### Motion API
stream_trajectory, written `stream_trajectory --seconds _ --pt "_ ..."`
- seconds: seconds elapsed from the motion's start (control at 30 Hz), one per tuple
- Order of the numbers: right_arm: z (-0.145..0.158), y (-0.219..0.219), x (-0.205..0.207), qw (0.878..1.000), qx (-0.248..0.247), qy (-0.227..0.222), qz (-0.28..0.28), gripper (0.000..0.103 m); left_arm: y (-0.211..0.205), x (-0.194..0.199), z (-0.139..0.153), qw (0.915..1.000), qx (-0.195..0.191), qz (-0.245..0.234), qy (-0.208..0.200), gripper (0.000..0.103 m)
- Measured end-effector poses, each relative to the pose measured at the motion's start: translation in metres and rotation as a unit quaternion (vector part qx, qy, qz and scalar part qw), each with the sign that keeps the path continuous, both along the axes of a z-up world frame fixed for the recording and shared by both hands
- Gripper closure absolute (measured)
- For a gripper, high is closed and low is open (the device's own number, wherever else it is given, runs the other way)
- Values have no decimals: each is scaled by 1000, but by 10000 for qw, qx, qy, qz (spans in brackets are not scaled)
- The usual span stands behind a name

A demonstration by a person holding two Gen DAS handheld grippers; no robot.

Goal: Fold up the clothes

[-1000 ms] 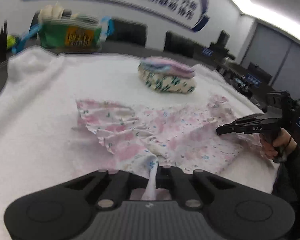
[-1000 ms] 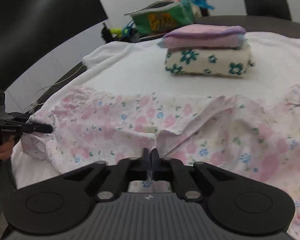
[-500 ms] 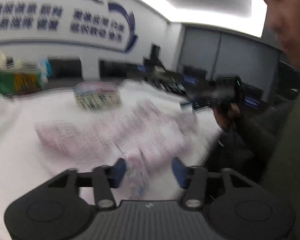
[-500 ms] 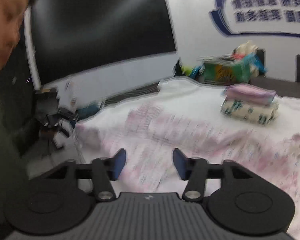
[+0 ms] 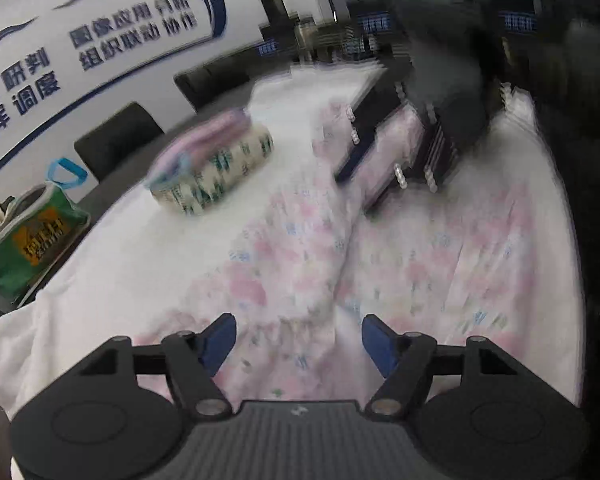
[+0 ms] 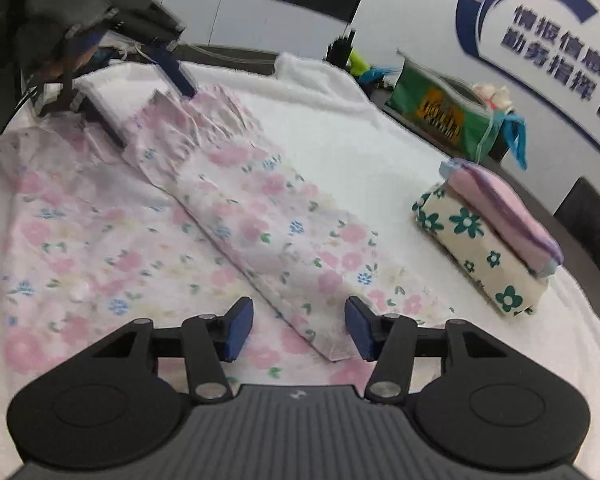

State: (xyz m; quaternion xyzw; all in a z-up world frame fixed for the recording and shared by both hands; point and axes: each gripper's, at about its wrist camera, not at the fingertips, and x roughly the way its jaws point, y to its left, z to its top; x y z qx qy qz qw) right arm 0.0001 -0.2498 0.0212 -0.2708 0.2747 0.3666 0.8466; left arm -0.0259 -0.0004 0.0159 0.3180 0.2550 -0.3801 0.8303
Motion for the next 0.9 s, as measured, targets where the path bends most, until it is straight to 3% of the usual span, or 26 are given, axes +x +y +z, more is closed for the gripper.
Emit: stream_trajectory --seconds 0.03,0.07,0.1,0.17,0.27,0.4,0.47,0.57,0.67,0.77,0.9 --pt "-1 1 7 10000 -49 63 29 72 -1 5 -2 9999 -18 120 119 45" --pt "-3 2 13 9999 -99 125 57 83 -2 10 -4 9994 -49 245 247 76" --pt "-2 4 18 9997 -145 159 93 91 -3 15 -6 9986 -80 370 374 95" --pt "5 6 25 9997 -182 97 136 93 3 36 5 9930 -475 753 779 101" --pt "20 6 39 9999 -81 -5 100 93 13 62 25 9877 -808 976 920 101" --pt "40 0 74 9979 443 -120 -457 93 10 96 45 9804 -1048 1382 939 100" --pt "48 -3 92 9940 704 -192 -818 93 21 123 51 9658 -1455 1915 971 88" --pt "48 1 110 9827 808 -489 -1591 82 18 156 45 9399 -1447 3072 363 67" --pt "50 6 105 9753 779 -780 -1916 74 21 158 44 9228 -1518 3538 149 63" --pt "59 6 86 9747 963 -888 -1810 69 32 136 56 9325 -1676 3199 -47 50" --pt "60 11 65 9856 1408 287 -892 67 54 100 67 9271 -1950 3201 70 42"
